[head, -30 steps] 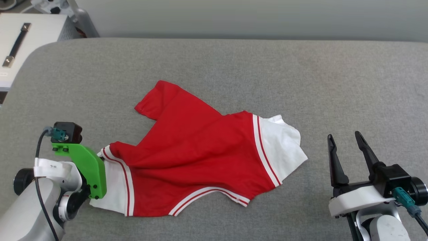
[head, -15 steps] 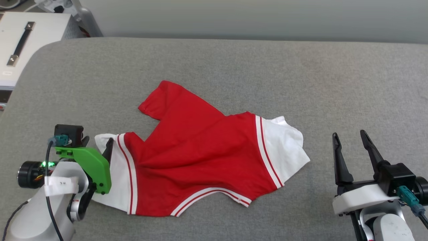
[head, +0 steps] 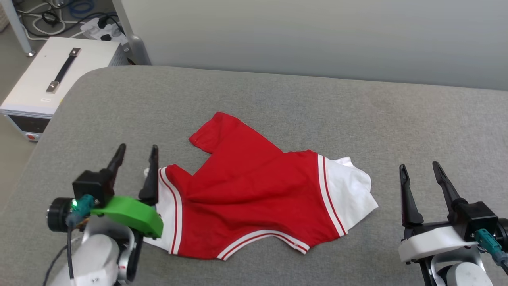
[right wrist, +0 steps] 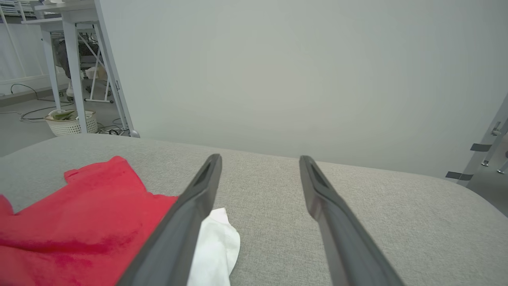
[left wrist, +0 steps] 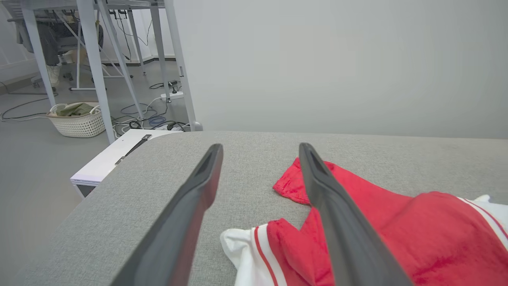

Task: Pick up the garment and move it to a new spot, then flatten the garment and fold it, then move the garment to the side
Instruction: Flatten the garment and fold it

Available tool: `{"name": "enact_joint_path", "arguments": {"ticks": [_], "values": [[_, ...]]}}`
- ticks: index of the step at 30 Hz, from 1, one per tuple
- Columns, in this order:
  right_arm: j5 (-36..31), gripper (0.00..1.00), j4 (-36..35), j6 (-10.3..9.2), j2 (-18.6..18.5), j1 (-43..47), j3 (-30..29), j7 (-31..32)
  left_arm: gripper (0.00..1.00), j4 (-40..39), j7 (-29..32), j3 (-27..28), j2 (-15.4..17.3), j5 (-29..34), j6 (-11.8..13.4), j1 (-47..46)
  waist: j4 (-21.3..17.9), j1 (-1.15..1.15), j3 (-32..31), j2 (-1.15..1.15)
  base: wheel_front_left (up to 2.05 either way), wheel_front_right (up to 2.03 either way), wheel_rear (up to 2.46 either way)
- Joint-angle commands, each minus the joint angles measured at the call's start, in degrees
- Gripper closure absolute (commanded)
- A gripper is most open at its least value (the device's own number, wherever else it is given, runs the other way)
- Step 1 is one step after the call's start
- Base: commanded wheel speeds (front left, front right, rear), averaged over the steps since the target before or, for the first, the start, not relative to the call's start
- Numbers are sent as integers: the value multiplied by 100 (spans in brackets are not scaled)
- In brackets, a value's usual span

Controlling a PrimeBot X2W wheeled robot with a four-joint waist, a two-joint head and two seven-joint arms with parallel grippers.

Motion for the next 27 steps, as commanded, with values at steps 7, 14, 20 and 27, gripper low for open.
{"name": "enact_joint_path", "arguments": {"ticks": [7, 14, 20, 27], "values": [[-42, 0, 28, -4, -16, 172, 21, 0, 0, -742, -78, 284, -449, 476, -10, 742, 111, 0, -123, 0, 0, 0, 0], [62, 0, 82, -4, -236, 154, 258, 476, 0, -1002, -80, 780, -855, 976, -248, 1220, 119, 0, -100, 0, 0, 0, 0], [524, 0, -52, -4, -840, -52, 818, 2140, 0, -1101, -80, 1142, -1213, 1286, -463, 1342, 225, 0, 93, 0, 0, 0, 0], [1562, 0, -454, -4, -1513, -648, 1218, 4855, 0, -978, -80, 1367, -1507, 1593, -757, 1175, 455, 0, 442, 0, 0, 0, 0]]}}
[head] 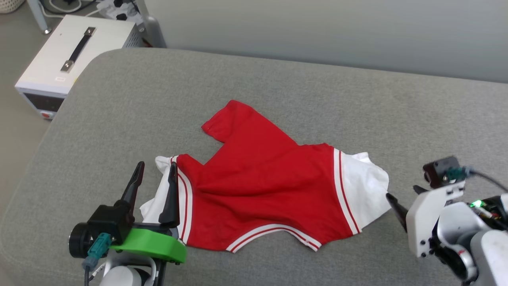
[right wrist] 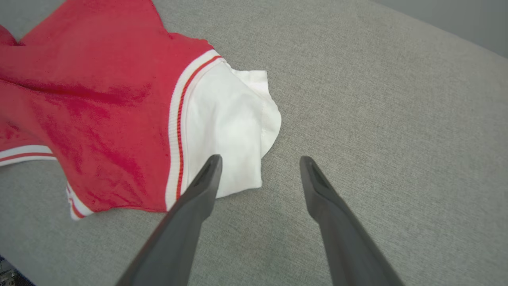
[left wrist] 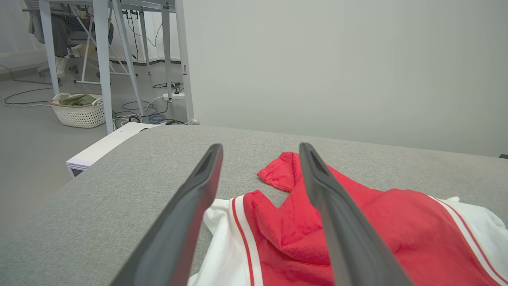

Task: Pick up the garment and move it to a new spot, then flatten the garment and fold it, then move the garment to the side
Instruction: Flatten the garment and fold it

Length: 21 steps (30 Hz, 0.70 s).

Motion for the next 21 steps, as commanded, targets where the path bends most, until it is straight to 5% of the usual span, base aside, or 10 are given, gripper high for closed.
{"name": "enact_joint_path", "arguments": {"ticks": [1, 9, 21], "values": [[151, 0, -45, -4, -57, -184, -15, 398, 0, 32, -32, 39, -85, 84, -75, -98, 177, 0, 199, 0, 0, 0, 0], [530, 0, 152, -4, -374, -835, 174, 1809, 0, 168, -32, 220, -518, 355, -414, -258, 533, 0, 544, 0, 0, 0, 0], [439, 0, 766, -4, -463, -747, 643, 1921, 0, 336, -32, 505, -812, 642, -704, -329, 801, 0, 683, 0, 0, 0, 0]]}}
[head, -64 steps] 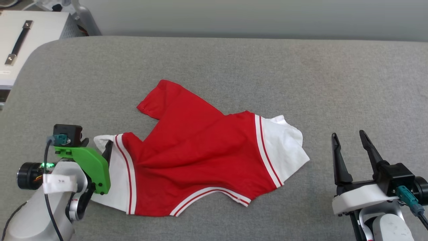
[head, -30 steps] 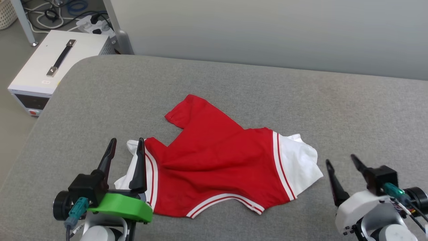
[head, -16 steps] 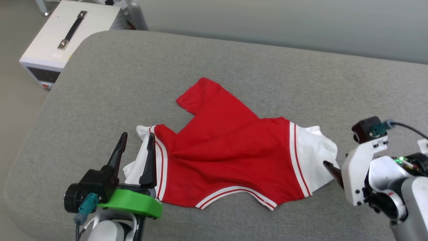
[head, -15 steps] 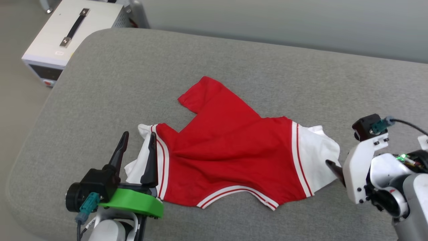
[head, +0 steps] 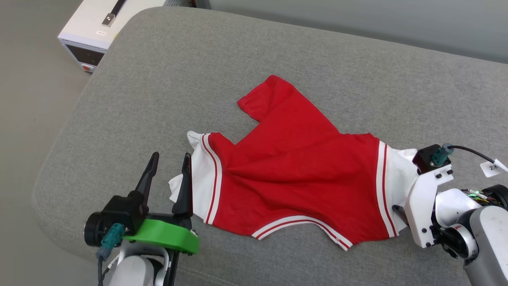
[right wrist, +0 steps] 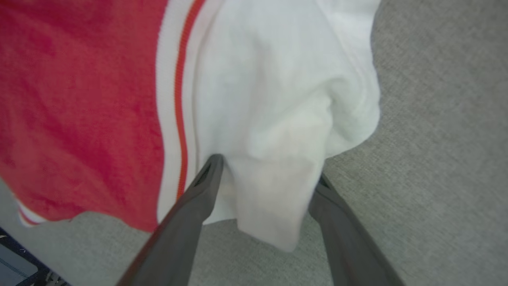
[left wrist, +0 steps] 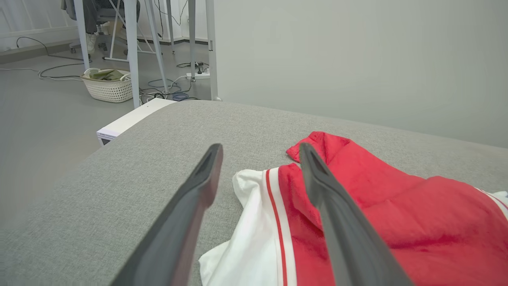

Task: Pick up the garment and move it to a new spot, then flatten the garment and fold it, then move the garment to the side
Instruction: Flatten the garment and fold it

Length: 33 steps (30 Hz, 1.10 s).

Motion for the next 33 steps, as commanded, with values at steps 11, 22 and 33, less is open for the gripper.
{"name": "enact_joint_path", "arguments": {"ticks": [11, 22, 33], "values": [[55, 100, 532, -4, -96, 36, 10, -638, 0, 237, -31, 180, -30, 364, -159, -9, -322, 0, -252, 0, 0, 0, 0], [-196, 100, 527, -4, -501, 419, -1040, -701, 0, 366, -31, 314, -31, 422, -236, 53, -848, 0, -402, 0, 0, 0, 0], [-590, 0, 170, -4, -414, 1055, -1800, -1219, 0, 577, -31, 290, -93, 422, -286, -18, -1080, 0, -314, 0, 0, 0, 0]]}}
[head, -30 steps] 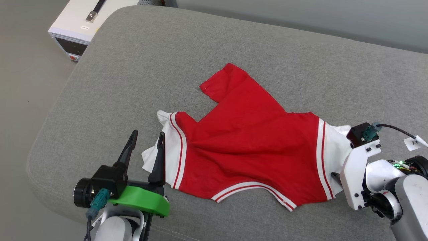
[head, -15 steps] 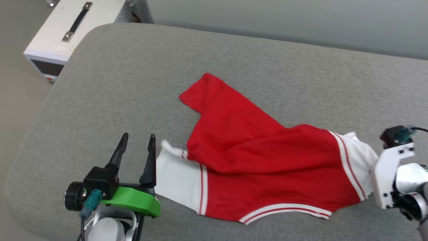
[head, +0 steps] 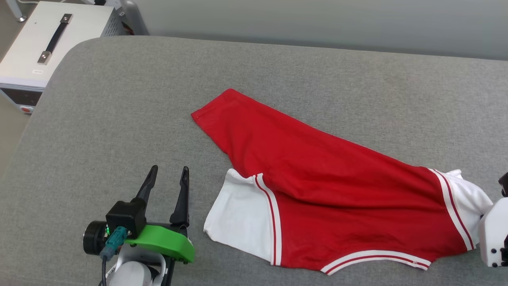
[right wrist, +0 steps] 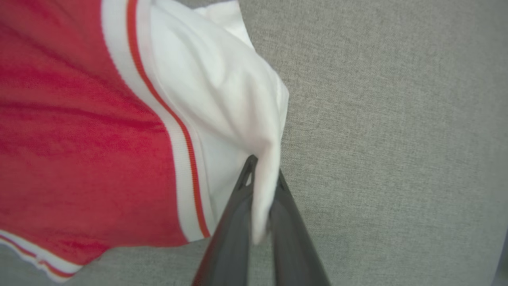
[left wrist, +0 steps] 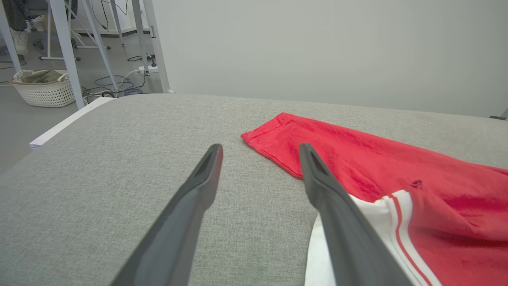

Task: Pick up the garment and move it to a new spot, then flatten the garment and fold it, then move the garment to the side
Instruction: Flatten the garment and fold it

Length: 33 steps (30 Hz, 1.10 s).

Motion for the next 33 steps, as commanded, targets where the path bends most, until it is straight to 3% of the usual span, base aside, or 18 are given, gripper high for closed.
{"name": "enact_joint_path", "arguments": {"ticks": [1, 7, 14, 21, 26, 30, 33], "values": [[-122, 0, 21, -6, 50, 28, -42, -124, 0, 40, -31, -6, -17, 34, -38, -40, -36, 0, -23, 0, 0, 0, 0], [-308, 0, 20, -6, 186, -46, -82, -861, 0, 136, -31, 6, 8, 19, -61, -15, -130, 0, -214, 0, 0, 0, 0], [-152, 0, -492, -6, 503, 47, -195, -2060, 0, 193, -31, -68, 66, -202, -90, 115, -221, 0, -522, 0, 0, 0, 0], [-26, 0, -1041, -6, 1204, 477, -495, -3351, 0, 45, -31, -156, 47, -339, -99, 437, -289, 0, -718, 0, 0, 0, 0], [-143, 0, -1474, -6, 1777, 757, -692, -3933, 0, -10, 36, -298, 75, -433, -102, 579, -314, 0, -708, 0, 0, 0, 0], [-273, 0, -1699, -6, 1911, 859, -720, -4090, 0, -297, 391, -377, 150, -514, -104, 535, -334, 0, -644, 0, 0, 0, 0], [-347, 0, -1787, -6, 1931, 859, -751, -4172, 0, -596, 997, -466, 202, -635, -104, 478, -356, 0, -575, 0, 0, 0, 0]]}}
